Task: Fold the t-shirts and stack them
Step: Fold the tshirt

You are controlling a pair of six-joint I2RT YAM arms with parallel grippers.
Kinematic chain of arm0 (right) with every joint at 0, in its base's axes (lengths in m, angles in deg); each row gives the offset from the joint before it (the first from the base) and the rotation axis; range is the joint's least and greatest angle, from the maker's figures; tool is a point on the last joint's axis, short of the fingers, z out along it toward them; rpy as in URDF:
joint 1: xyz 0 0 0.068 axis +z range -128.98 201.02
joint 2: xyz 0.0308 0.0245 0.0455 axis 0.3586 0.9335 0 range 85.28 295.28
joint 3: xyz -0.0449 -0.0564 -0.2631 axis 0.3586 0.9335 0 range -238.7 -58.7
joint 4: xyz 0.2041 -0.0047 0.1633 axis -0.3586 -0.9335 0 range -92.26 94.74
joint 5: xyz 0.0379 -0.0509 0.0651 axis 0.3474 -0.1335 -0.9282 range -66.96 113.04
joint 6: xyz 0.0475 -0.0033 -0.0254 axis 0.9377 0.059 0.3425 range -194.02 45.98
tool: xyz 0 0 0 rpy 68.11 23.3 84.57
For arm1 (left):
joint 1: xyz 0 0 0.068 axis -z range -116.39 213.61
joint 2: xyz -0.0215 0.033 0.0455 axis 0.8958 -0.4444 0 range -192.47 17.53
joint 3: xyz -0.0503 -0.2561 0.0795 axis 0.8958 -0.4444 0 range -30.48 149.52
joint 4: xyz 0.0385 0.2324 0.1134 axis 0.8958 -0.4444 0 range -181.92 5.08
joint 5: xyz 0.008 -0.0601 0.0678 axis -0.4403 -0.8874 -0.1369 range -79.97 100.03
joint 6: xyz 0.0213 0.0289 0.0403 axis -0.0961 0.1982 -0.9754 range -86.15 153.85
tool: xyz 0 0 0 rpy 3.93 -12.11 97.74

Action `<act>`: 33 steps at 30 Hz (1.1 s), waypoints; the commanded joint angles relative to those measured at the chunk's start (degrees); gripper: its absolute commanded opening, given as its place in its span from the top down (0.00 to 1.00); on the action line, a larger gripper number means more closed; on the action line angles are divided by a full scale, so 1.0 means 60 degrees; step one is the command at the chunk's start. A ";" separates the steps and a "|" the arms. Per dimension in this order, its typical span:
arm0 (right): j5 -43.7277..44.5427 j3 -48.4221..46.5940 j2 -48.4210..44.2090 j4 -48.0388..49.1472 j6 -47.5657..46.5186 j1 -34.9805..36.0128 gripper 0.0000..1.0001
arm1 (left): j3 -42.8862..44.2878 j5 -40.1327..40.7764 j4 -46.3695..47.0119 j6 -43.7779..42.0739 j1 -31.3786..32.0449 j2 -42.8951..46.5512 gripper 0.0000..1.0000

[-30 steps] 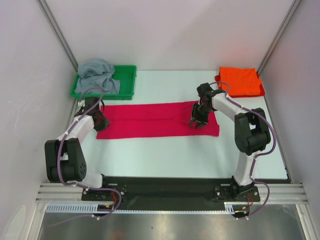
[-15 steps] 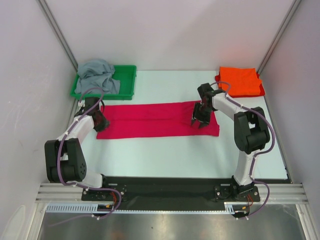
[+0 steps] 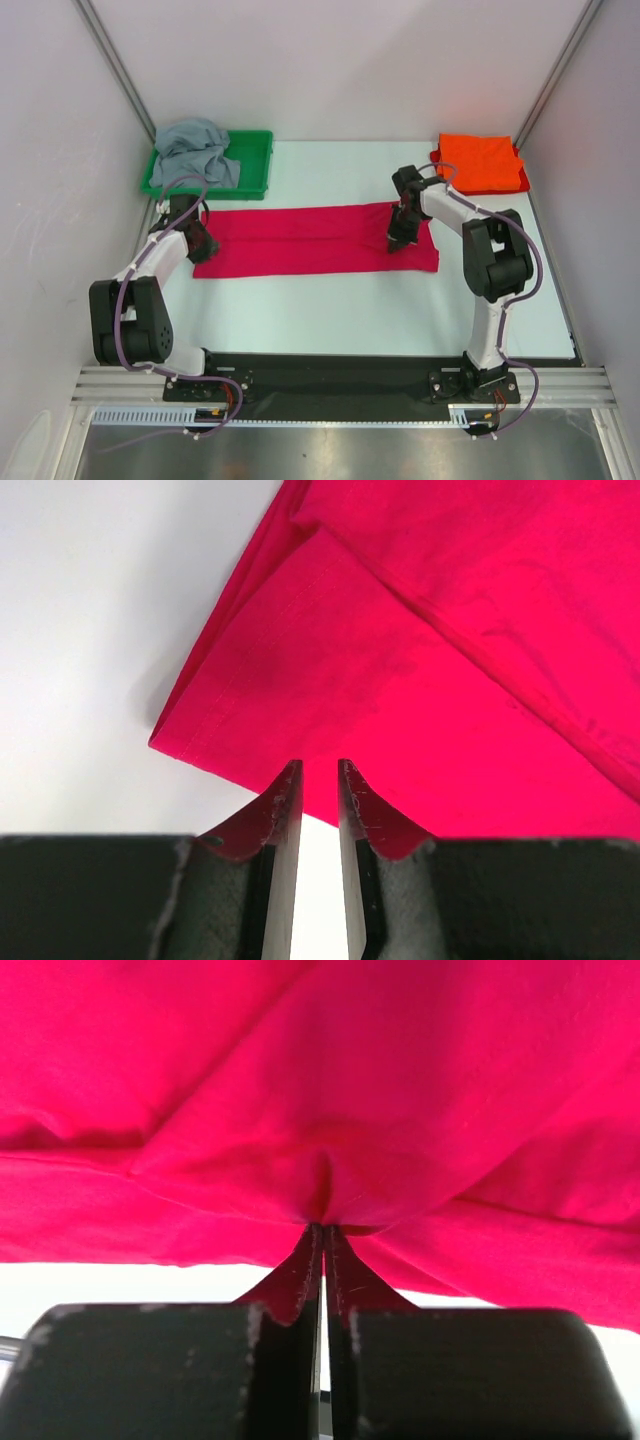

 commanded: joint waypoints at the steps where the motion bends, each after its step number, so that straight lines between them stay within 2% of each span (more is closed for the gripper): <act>1: 0.0229 -0.0894 0.0153 -0.0100 -0.0091 0.0022 1.00 | 0.0095 0.0037 0.0057 -0.0222 0.0034 0.0287 0.75; 6: 0.0419 -0.2226 0.0913 -0.0365 -0.0296 -0.0066 1.00 | 0.0008 0.0037 0.0130 -0.0208 0.0034 0.0330 0.75; 10: 0.0507 -0.4184 0.1967 -0.0526 -0.0589 -0.0139 0.99 | -0.0095 0.0066 0.0160 -0.0208 0.0034 0.0418 0.75; 13: 0.0610 -0.5607 0.3051 -0.0687 -0.0911 -0.0139 0.84 | -0.0212 0.0096 0.0174 -0.0208 0.0034 0.0477 0.75; 14: 0.0770 -0.6700 0.3401 -0.0789 -0.1072 -0.0124 0.67 | -0.0270 0.0067 0.0218 -0.0222 0.0049 0.0520 0.74; 15: 0.0858 -0.7218 0.3695 -0.0906 -0.1305 -0.0095 0.58 | -0.0358 0.0052 0.0218 -0.0222 0.0049 0.0535 0.73; 17: 0.0874 -0.8913 0.4545 -0.1663 -0.1381 -0.0139 0.53 | -0.0402 0.0037 0.0145 -0.0179 0.0034 0.0594 0.73; 18: 0.0801 -0.9212 0.4635 -0.1828 -0.1337 -0.0153 0.50 | -0.0446 0.0066 0.0116 -0.0164 0.0034 0.0652 0.73; 19: 0.0771 -0.9244 0.4432 -0.1946 -0.1322 -0.0168 0.48 | -0.0505 0.0081 0.0130 -0.0149 0.0034 0.0725 0.73; 22: 0.0961 -0.7405 0.3292 -0.1305 -0.1308 -0.0226 0.47 | -0.0681 0.0096 0.0203 -0.0178 0.0049 0.0989 0.73; 23: 0.1121 -0.6732 0.2476 -0.0911 -0.1221 -0.0314 0.47 | -0.0710 0.0096 0.0203 -0.0178 0.0049 0.1019 0.73; 24: 0.1094 -0.5609 0.2091 -0.0660 -0.1162 -0.0547 0.47 | -0.0725 0.0081 0.0232 -0.0178 0.0035 0.1048 0.73; 26: 0.0831 -0.4722 0.1417 -0.0177 -0.1146 -0.0768 0.49 | -0.0769 0.0023 0.0305 -0.0208 0.0034 0.1092 0.73; 29: 0.0098 -0.4600 0.1733 -0.0261 -0.1612 -0.0813 0.56 | -0.1032 -0.0182 0.0554 -0.0208 0.0049 0.1209 0.74; 33: 0.0449 -0.5069 0.2100 -0.0072 -0.1865 -0.0330 0.60 | -0.1091 -0.0358 0.0584 -0.0164 0.0034 0.1180 0.75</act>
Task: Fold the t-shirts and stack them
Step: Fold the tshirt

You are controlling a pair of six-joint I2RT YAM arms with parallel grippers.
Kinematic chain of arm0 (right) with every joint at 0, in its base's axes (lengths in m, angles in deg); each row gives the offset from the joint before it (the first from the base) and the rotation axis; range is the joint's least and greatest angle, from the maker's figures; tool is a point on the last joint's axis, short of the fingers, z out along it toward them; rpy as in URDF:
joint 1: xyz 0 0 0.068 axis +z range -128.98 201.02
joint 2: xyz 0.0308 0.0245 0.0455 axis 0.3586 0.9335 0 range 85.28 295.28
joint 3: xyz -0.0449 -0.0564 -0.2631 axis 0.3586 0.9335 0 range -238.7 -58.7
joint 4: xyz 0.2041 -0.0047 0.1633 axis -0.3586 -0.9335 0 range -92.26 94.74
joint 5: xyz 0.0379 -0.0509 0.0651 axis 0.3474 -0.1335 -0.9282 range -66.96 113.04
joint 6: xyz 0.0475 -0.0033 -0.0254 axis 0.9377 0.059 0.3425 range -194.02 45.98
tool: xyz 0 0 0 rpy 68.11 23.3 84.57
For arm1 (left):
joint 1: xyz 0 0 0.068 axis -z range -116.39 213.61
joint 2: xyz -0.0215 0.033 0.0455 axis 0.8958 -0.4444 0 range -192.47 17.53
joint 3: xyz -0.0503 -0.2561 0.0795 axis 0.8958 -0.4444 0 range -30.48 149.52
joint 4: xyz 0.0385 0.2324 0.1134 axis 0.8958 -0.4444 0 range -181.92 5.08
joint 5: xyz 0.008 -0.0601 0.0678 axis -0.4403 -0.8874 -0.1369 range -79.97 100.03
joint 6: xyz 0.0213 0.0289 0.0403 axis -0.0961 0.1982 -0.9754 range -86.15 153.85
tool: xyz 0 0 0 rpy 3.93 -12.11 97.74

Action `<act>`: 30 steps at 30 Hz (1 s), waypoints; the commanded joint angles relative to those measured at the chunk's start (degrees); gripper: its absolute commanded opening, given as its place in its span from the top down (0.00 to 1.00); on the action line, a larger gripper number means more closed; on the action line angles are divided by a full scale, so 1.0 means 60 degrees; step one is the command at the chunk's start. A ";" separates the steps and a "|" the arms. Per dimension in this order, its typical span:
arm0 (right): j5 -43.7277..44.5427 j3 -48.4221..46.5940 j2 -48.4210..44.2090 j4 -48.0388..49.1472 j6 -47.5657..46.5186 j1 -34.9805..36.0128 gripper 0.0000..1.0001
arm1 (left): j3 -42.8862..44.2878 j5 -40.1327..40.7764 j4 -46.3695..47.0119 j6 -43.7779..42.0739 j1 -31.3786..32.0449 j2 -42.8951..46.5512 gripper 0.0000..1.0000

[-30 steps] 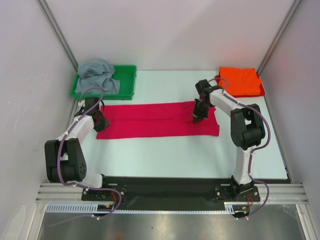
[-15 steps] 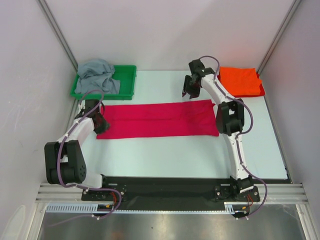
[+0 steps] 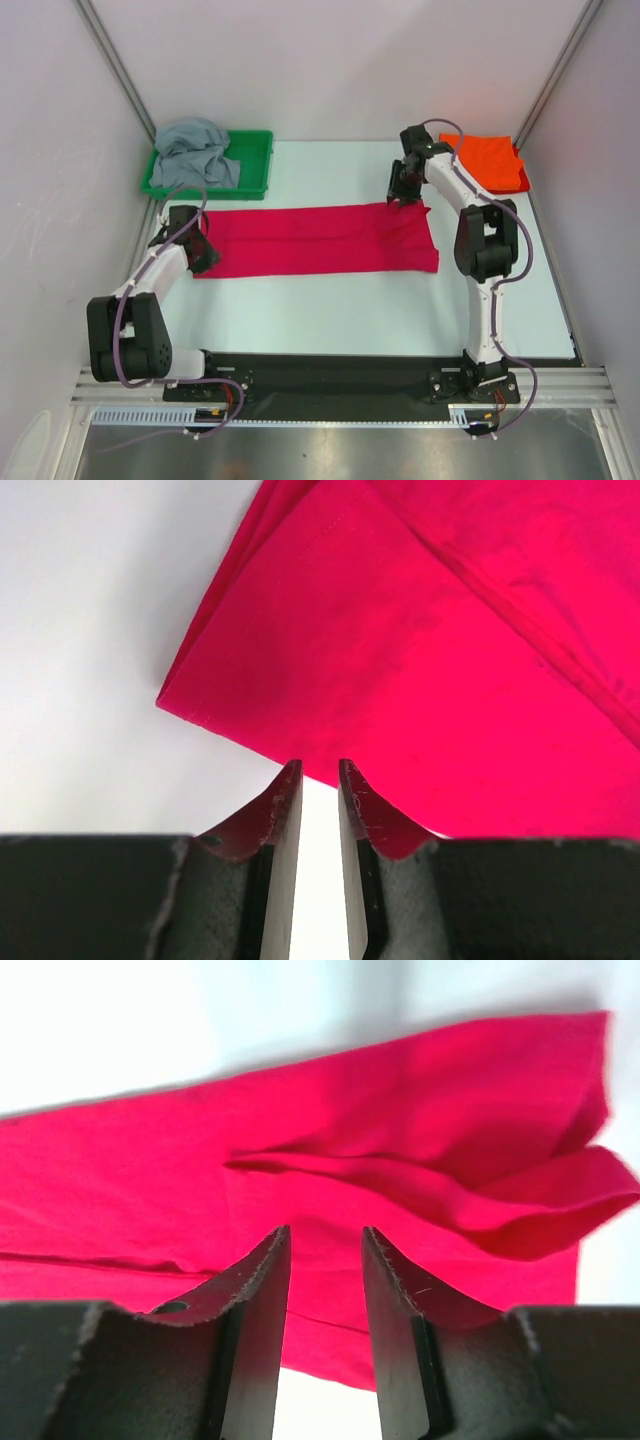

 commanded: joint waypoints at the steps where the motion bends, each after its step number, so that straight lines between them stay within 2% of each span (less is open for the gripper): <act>1: -0.0057 -0.0661 0.0159 0.0460 -0.0331 0.0552 0.60 | -0.0093 -0.0260 0.0278 -0.0193 0.0034 0.0302 0.75; 3: -0.0087 -0.1042 0.0669 0.0227 -0.0199 0.0640 0.59 | -0.0137 -0.0216 0.0264 -0.0237 0.0035 0.0419 0.75; 7: -0.0029 -0.1908 0.1316 -0.0272 -0.0286 0.0889 0.47 | -0.0137 -0.0128 0.0176 -0.0412 0.0049 0.0580 0.74; 10: 0.0030 -0.2084 0.1551 -0.0448 -0.0096 0.0963 0.47 | -0.0195 -0.0114 0.0175 -0.0442 0.0034 0.0654 0.74; 15: 0.0133 -0.2304 0.1786 -0.0623 -0.0081 0.1065 0.52 | -0.0254 -0.0245 0.0249 -0.0413 0.0034 0.0581 0.74; 20: 0.0089 -0.2392 0.2020 -0.0726 -0.0067 0.1095 0.63 | -0.0152 -0.0260 0.0249 -0.0427 0.0034 0.0551 0.74; 26: 0.0133 -0.2392 0.2079 -0.0639 -0.0052 0.1153 0.65 | -0.0166 -0.0231 0.0190 -0.0442 0.0049 0.0595 0.74; 30: 0.0118 -0.2494 0.2255 -0.0653 -0.0067 0.1153 0.69 | -0.0152 -0.0231 0.0176 -0.0457 0.0035 0.0595 0.74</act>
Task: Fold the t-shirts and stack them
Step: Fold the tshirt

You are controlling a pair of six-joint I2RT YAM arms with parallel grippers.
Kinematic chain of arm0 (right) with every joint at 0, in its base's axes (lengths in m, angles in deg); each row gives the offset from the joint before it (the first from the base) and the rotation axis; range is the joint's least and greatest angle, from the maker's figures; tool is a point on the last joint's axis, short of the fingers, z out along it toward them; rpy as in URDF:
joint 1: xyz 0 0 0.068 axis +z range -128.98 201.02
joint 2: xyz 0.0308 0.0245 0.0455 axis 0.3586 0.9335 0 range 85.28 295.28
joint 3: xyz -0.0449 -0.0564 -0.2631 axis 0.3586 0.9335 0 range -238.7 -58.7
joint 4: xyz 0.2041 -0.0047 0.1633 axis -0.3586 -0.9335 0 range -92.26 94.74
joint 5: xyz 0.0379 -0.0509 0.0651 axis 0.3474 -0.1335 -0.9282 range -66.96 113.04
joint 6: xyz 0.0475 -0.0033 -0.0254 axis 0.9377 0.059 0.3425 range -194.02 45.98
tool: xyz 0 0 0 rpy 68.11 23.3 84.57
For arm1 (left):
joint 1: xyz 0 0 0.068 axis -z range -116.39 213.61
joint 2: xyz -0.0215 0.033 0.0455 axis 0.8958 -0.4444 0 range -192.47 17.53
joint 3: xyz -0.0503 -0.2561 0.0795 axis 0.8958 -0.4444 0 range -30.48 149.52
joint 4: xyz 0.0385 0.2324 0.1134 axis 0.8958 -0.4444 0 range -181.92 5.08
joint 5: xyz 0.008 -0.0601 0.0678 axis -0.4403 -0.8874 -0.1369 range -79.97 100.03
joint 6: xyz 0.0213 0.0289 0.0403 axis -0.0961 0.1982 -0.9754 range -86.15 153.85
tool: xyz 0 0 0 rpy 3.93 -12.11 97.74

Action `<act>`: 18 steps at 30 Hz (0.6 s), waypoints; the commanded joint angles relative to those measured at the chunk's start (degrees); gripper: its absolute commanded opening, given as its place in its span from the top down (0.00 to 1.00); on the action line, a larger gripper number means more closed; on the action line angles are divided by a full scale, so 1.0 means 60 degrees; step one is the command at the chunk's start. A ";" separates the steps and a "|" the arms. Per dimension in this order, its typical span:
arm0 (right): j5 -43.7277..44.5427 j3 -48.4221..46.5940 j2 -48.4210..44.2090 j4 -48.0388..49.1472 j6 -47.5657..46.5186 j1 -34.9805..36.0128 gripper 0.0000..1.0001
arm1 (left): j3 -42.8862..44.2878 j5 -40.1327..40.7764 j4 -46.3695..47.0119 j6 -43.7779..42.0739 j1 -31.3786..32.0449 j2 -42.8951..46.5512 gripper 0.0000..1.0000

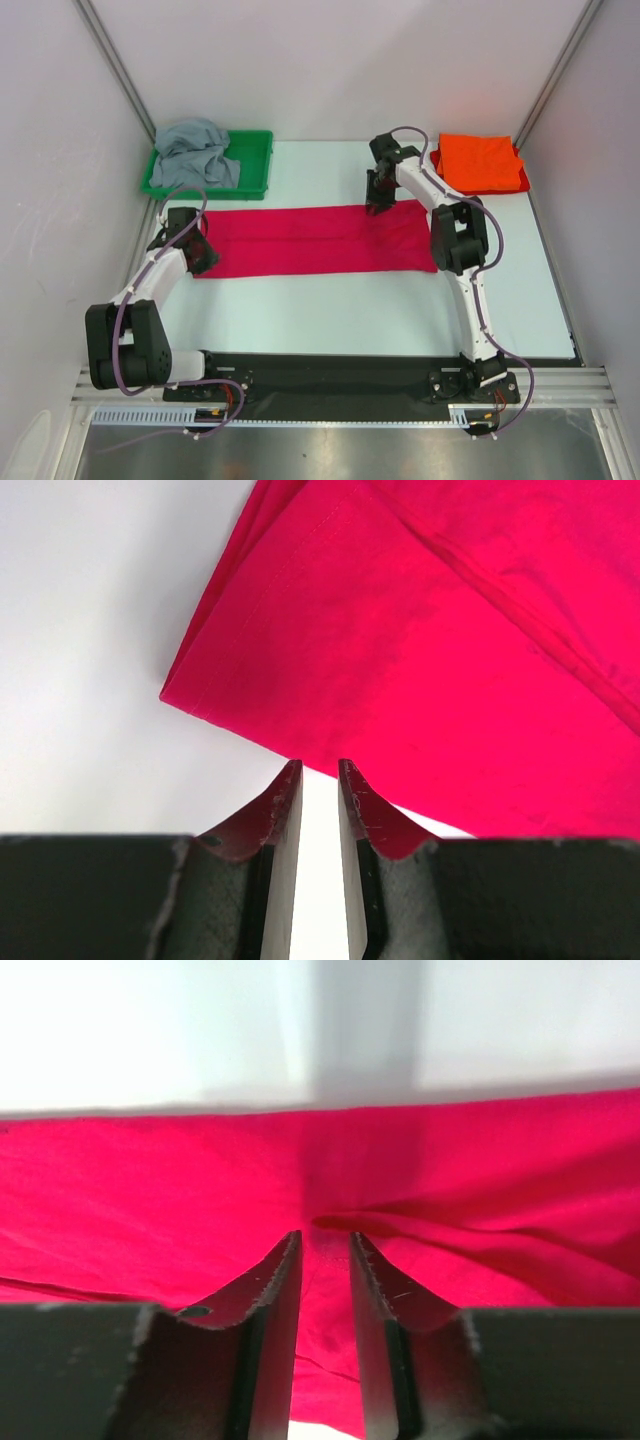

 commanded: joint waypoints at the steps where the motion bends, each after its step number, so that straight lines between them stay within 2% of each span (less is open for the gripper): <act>1: 0.0086 -0.0476 0.0262 -0.0027 -0.0012 0.0057 0.72 | 0.0060 -0.0078 0.0165 -0.0231 0.0034 0.0227 0.74; 11: 0.0305 -0.0842 0.0570 -0.0144 -0.0129 0.0101 0.83 | -0.0028 -0.0063 0.0165 -0.0275 0.0049 0.0271 0.74; 15: 0.0436 -0.1353 0.0702 -0.0420 -0.0188 0.0101 1.00 | -0.0057 -0.0063 0.0165 -0.0260 0.0035 0.0271 0.74; 18: 0.0554 -0.1473 0.0513 -0.0510 -0.0173 0.0174 1.00 | -0.0028 -0.0063 0.0179 -0.0275 0.0049 0.0301 0.74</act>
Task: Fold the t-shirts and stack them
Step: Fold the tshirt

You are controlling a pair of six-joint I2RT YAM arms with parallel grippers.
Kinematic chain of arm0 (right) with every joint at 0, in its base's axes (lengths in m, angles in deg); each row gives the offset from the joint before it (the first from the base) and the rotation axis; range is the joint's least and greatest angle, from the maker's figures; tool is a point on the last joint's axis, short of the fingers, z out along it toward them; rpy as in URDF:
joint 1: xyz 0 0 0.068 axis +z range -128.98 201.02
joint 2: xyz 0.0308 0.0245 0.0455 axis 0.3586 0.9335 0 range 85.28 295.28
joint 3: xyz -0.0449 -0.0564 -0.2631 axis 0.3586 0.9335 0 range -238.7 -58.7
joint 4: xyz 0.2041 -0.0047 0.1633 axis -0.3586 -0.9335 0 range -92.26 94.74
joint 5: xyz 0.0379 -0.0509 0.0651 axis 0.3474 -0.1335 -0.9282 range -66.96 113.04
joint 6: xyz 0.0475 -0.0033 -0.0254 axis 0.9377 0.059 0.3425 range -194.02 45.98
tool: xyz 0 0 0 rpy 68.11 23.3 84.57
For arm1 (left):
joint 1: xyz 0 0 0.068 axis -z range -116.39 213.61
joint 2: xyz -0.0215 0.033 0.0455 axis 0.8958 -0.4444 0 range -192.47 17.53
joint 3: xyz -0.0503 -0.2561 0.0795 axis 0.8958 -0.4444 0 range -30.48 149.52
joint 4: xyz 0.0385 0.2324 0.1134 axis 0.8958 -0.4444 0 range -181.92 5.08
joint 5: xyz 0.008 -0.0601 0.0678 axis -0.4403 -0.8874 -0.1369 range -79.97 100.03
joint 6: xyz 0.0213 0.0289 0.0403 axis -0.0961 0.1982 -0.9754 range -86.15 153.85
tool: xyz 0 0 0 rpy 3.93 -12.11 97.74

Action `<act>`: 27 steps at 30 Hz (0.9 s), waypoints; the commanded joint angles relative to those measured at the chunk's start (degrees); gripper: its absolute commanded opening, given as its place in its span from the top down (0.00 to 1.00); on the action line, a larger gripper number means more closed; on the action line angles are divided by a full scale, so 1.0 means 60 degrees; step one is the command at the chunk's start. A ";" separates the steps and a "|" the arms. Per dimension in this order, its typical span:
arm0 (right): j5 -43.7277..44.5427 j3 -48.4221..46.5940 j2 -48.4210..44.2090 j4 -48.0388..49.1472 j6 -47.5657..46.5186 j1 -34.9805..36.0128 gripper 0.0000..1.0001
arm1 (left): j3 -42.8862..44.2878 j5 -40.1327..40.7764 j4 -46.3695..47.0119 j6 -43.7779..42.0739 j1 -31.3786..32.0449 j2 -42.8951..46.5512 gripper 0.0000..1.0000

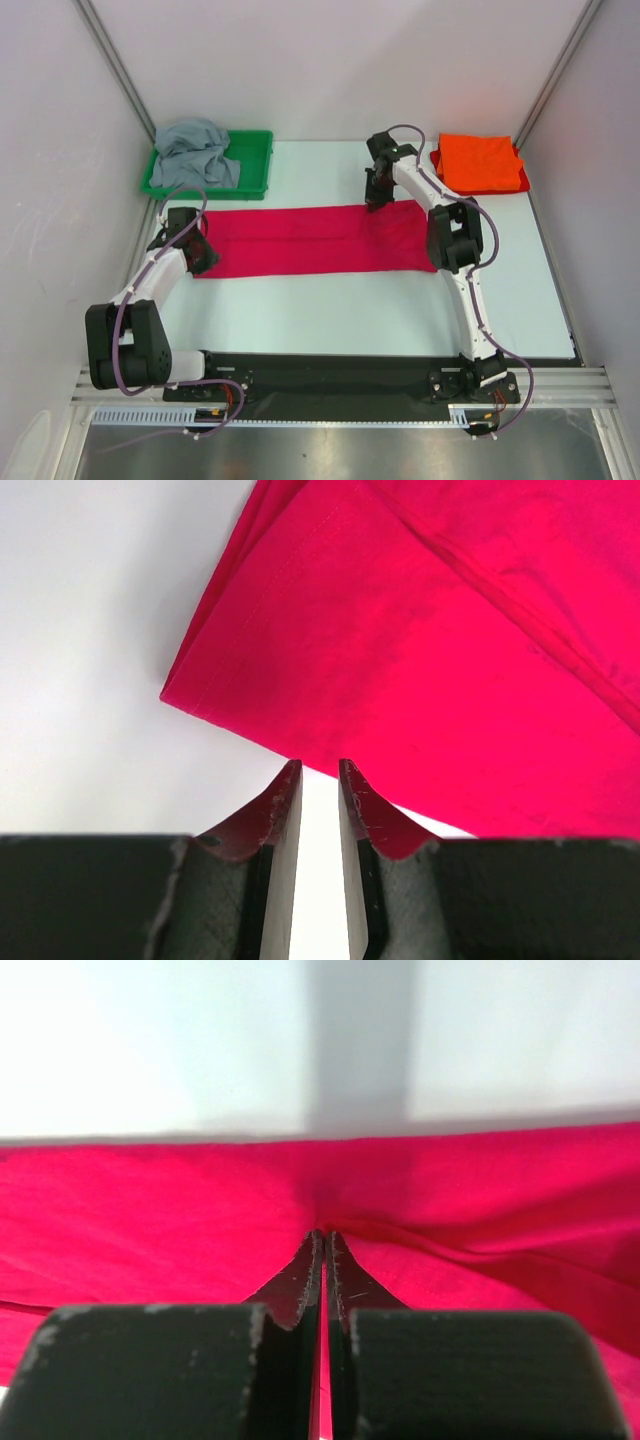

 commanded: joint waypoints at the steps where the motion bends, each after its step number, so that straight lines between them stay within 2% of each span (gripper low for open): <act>1: 0.0317 -0.0515 -0.0180 -0.0131 -0.0158 0.0156 1.00 | -0.0043 -0.0078 0.0179 -0.0246 0.0049 0.0330 0.74; 11: -0.0547 -0.0660 -0.0079 -0.0087 -0.0363 0.0434 1.00 | -0.0102 -0.0151 0.0223 -0.0245 0.0035 0.0330 0.74; 13: -0.0561 -0.0617 -0.0006 -0.0072 -0.0480 0.0434 0.97 | -0.0101 -0.0136 0.0179 -0.0260 0.0049 0.0345 0.74; 14: -0.0561 -0.0602 0.0009 -0.0043 -0.0524 0.0434 0.93 | -0.0116 -0.0107 0.0165 -0.0275 0.0049 0.0359 0.74; 15: -0.0547 -0.0617 0.0009 -0.0072 -0.0583 0.0434 0.79 | -0.0131 -0.0093 0.0150 -0.0275 0.0035 0.0417 0.74; 18: -0.0255 -0.0690 -0.0078 -0.0160 -0.0773 0.0420 0.57 | -0.0160 -0.0107 0.0150 -0.0290 0.0035 0.0447 0.73; 22: 0.0272 -0.0676 -0.0780 -0.0861 -0.0759 0.0244 0.53 | -0.0015 -0.0063 0.0121 -0.0363 0.0034 0.0520 0.74; 23: 0.0549 -0.0458 -0.1391 -0.1037 -0.0658 0.0186 0.52 | 0.0073 -0.0049 0.0121 -0.0595 0.0049 0.0578 0.74; 27: 0.0552 0.1591 -0.3221 -0.1112 -0.0569 -0.0020 0.38 | 0.0644 0.0199 0.0238 -0.1533 0.0341 0.0842 0.70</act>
